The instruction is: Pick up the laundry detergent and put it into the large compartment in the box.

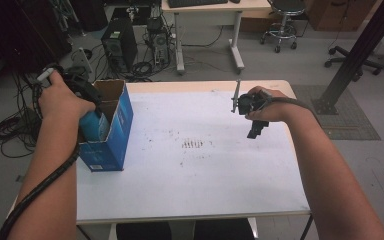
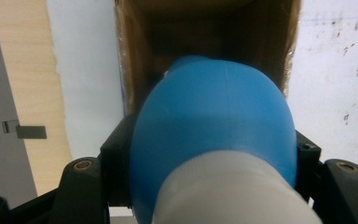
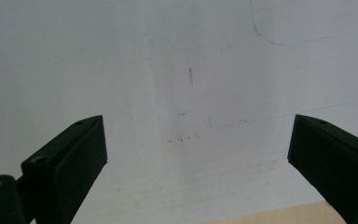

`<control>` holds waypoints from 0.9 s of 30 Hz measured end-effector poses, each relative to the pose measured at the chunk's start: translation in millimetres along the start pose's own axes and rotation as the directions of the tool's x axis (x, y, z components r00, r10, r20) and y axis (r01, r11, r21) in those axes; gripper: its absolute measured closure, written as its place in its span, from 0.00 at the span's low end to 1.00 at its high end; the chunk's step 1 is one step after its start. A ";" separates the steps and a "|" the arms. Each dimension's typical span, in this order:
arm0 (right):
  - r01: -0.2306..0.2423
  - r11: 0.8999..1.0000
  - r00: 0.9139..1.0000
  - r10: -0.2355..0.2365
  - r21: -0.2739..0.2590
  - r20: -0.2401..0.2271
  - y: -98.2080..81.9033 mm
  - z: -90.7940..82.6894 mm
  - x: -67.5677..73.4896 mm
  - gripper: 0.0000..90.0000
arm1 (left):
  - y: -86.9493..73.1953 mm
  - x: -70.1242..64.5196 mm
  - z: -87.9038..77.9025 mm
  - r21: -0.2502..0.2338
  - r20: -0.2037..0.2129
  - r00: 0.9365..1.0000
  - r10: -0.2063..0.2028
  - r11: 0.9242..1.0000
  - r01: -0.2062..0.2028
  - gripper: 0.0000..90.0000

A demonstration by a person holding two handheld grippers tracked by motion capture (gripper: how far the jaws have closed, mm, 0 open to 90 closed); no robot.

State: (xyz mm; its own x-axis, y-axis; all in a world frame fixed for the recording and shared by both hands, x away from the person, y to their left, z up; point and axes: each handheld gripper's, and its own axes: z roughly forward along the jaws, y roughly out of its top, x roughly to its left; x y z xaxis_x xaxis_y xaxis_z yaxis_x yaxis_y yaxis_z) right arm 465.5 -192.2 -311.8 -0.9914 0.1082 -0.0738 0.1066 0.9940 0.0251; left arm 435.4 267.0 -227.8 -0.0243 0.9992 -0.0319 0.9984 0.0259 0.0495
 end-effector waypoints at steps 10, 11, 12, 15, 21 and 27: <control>0.009 1.000 1.000 -0.009 -0.005 0.001 1.6 0.3 1.3 0.05 | 0.6 -0.2 16.9 0.010 0.001 1.000 0.005 1.000 -0.005 0.41; 0.009 1.000 1.000 -0.009 -0.005 0.001 1.7 0.3 1.4 0.05 | 0.7 -0.4 18.4 0.013 0.001 1.000 0.006 1.000 -0.006 0.41; 0.009 1.000 1.000 -0.009 -0.006 0.001 1.6 0.3 1.3 0.05 | 0.7 -0.6 20.1 0.013 0.002 1.000 0.005 1.000 -0.005 0.41; 0.004 1.000 1.000 -0.004 -0.001 0.001 1.6 -0.1 1.1 0.05 | 0.9 -1.5 24.6 0.015 0.005 1.000 0.006 1.000 -0.006 0.41; 0.006 1.000 1.000 -0.006 -0.004 0.002 1.7 -0.2 1.0 0.05 | 1.0 -2.4 31.8 0.022 0.009 1.000 0.007 1.000 -0.007 0.41; 0.011 1.000 1.000 -0.011 -0.005 0.002 1.5 0.5 1.3 0.05 | 0.3 -1.4 38.5 0.030 0.000 1.000 0.007 1.000 -0.007 0.41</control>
State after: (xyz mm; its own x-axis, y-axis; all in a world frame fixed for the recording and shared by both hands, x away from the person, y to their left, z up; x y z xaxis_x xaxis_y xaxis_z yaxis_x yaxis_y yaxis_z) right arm 464.4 -190.5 -312.3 -0.9923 0.0973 -0.0765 0.0953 0.9950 0.0291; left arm 437.6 264.4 -266.2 -0.0168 0.9994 -0.0317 0.9996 0.0175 0.0201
